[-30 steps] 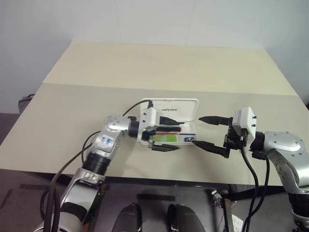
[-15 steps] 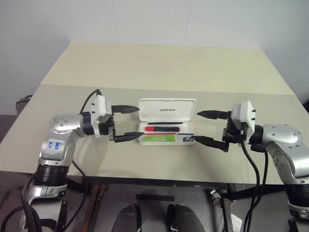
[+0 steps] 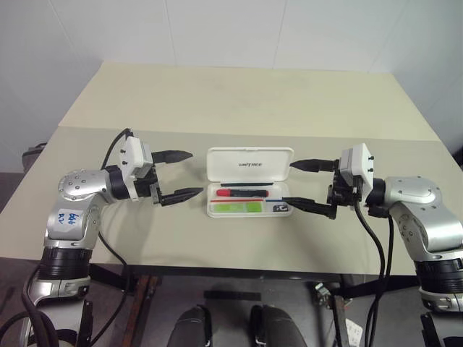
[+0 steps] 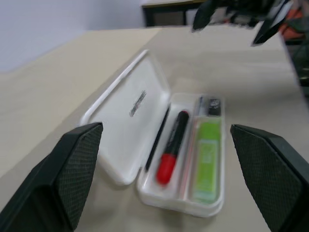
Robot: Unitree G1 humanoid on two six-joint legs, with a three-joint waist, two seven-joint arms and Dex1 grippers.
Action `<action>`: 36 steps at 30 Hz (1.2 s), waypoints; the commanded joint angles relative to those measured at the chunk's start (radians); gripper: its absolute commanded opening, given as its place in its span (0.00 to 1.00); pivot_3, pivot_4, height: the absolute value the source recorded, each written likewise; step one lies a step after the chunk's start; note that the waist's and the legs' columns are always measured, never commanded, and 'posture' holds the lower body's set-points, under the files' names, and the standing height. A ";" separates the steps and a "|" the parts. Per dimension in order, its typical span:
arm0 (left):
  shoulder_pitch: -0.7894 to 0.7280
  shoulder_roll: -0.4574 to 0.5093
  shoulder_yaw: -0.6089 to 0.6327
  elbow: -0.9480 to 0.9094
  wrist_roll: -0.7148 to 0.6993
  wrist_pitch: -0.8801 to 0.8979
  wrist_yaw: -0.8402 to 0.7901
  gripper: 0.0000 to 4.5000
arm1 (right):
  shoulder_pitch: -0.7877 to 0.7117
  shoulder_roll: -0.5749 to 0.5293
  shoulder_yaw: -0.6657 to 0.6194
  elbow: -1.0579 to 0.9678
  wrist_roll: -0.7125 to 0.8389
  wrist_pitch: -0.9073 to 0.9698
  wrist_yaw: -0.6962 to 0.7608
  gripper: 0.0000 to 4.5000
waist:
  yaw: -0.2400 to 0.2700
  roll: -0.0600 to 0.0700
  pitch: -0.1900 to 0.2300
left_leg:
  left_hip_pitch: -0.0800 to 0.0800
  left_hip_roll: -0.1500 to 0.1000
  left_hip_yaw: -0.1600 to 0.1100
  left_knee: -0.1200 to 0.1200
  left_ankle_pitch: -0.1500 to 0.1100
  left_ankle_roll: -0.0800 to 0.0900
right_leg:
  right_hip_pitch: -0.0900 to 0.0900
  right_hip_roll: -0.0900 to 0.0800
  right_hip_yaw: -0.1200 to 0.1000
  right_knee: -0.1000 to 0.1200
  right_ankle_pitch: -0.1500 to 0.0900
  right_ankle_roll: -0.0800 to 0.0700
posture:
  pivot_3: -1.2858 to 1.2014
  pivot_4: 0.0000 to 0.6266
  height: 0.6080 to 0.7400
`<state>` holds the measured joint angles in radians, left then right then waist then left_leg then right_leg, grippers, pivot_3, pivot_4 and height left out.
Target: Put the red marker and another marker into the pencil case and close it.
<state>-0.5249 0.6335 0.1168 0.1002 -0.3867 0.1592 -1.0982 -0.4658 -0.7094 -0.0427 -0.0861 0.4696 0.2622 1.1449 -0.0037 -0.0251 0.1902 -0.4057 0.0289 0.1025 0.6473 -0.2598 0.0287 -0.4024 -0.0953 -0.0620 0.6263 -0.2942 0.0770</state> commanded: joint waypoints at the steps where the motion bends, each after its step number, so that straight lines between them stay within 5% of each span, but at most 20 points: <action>1: -0.024 -0.001 0.026 0.055 0.013 -0.066 0.022 1.00 | -0.024 0.009 -0.003 0.004 -0.004 -0.026 0.004 0.98 | 0.000 0.000 0.000 | 0.000 0.000 0.000 0.000 0.000 0.000 | 0.000 0.000 0.000 0.000 0.000 0.000 | 0.52 0.24 1.00; 4: -0.047 -0.006 0.018 0.102 0.015 -0.094 0.024 1.00 | -0.031 0.016 -0.001 0.011 -0.009 -0.029 0.007 0.98 | 0.000 0.000 0.000 | -0.001 0.000 0.000 0.000 0.000 0.000 | -0.001 0.000 0.000 0.000 0.000 0.000 | 0.52 0.24 1.00; 7: -0.073 -0.018 0.014 0.146 0.015 -0.121 0.029 0.87 | -0.035 0.022 0.000 0.011 -0.012 -0.029 0.007 0.98 | 0.001 0.000 0.000 | -0.001 0.000 0.000 0.000 0.000 0.000 | -0.002 0.000 0.000 0.000 0.000 0.000 | 0.52 0.24 1.00; 17: -0.143 -0.058 0.018 0.266 0.028 -0.157 0.068 0.11 | -0.036 0.025 -0.006 0.026 -0.018 -0.042 0.008 0.98 | 0.001 0.000 0.000 | -0.001 0.000 0.001 0.000 0.000 0.000 | -0.002 0.000 0.000 0.001 0.000 0.000 | 0.52 0.24 1.00; 19: -0.163 -0.065 0.019 0.302 0.040 -0.168 0.093 0.02 | -0.038 0.024 -0.008 0.033 -0.021 -0.046 0.009 0.98 | 0.001 0.000 0.000 | -0.001 0.000 0.001 0.000 0.000 0.000 | -0.002 0.000 0.000 0.001 0.000 0.000 | 0.52 0.24 1.00; 36: -0.381 -0.205 -0.063 0.722 0.192 -0.224 0.211 0.02 | -0.032 0.041 -0.046 0.007 0.021 -0.036 -0.041 0.98 | 0.004 0.000 0.000 | -0.002 0.000 0.007 0.001 -0.001 0.001 | -0.005 0.001 -0.007 0.002 0.001 0.002 | 0.52 0.24 1.00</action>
<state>-0.8704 0.4335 0.0585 0.8167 -0.2087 -0.0396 -0.8793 -0.4923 -0.6714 -0.0515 -0.0380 0.4645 0.2263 1.1145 0.0000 -0.0254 0.1903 -0.4075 0.0285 0.1095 0.6482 -0.2604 0.0293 -0.4076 -0.0948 -0.0692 0.6280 -0.2933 0.0788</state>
